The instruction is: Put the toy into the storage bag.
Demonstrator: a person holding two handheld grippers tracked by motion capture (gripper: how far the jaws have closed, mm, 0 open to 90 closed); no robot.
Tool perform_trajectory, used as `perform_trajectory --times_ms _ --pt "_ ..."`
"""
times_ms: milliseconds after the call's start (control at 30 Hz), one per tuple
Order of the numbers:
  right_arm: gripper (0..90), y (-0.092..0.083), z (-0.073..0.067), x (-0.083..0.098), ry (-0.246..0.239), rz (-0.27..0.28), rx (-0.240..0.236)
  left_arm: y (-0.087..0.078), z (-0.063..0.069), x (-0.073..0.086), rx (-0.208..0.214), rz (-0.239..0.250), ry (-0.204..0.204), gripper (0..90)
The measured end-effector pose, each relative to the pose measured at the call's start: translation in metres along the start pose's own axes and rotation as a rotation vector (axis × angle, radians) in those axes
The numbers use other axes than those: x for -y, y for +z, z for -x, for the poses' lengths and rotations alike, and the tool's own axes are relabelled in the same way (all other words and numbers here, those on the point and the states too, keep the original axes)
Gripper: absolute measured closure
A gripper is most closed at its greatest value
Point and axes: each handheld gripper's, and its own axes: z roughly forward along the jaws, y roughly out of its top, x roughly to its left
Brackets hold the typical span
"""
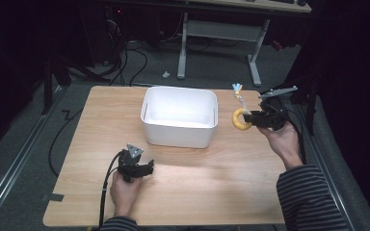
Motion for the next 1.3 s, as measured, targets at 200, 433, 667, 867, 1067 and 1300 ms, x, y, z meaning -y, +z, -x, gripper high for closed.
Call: perform_trajectory --times_ms 200,433,667,867,1067,1300 --pt "67.5 0.000 -0.014 -0.018 -0.039 0.008 0.007 0.000 0.000 0.000 0.000 0.000 0.000 22.1" --pt "67.5 0.010 -0.034 -0.036 -0.085 -0.006 -0.003 0.000 0.000 0.000 0.000 0.000 0.001 21.9" --pt "67.5 0.029 -0.047 -0.048 -0.092 -0.031 -0.024 0.000 0.000 0.000 0.000 0.000 0.002 21.9" --pt "67.5 0.044 -0.056 -0.057 -0.087 -0.046 -0.053 0.000 0.000 0.000 0.000 -0.001 0.001 21.9" --pt "67.5 0.057 -0.063 -0.067 -0.099 -0.061 -0.046 0.000 0.000 0.000 -0.001 -0.001 0.002 21.9" --pt "67.5 0.074 -0.071 -0.076 -0.099 -0.087 -0.039 0.000 0.000 0.000 0.001 -0.002 0.001 22.0"
